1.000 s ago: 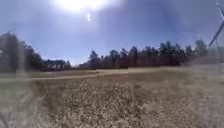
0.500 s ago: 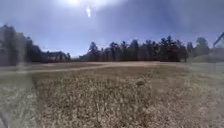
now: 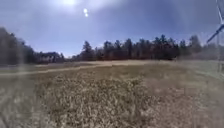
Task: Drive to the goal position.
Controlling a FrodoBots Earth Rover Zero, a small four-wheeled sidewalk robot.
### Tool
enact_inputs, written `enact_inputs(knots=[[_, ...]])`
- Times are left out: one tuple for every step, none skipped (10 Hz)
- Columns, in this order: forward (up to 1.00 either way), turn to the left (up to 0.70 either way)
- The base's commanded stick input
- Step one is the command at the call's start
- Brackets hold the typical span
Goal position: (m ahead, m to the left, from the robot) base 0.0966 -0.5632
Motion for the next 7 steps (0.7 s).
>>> enact_inputs(knots=[[0.65, -0.32], [0.65, -0.33], [0.65, -0.33], [0.65, -0.33], [0.65, -0.33], [0.65, -0.33], [0.65, -0.33]])
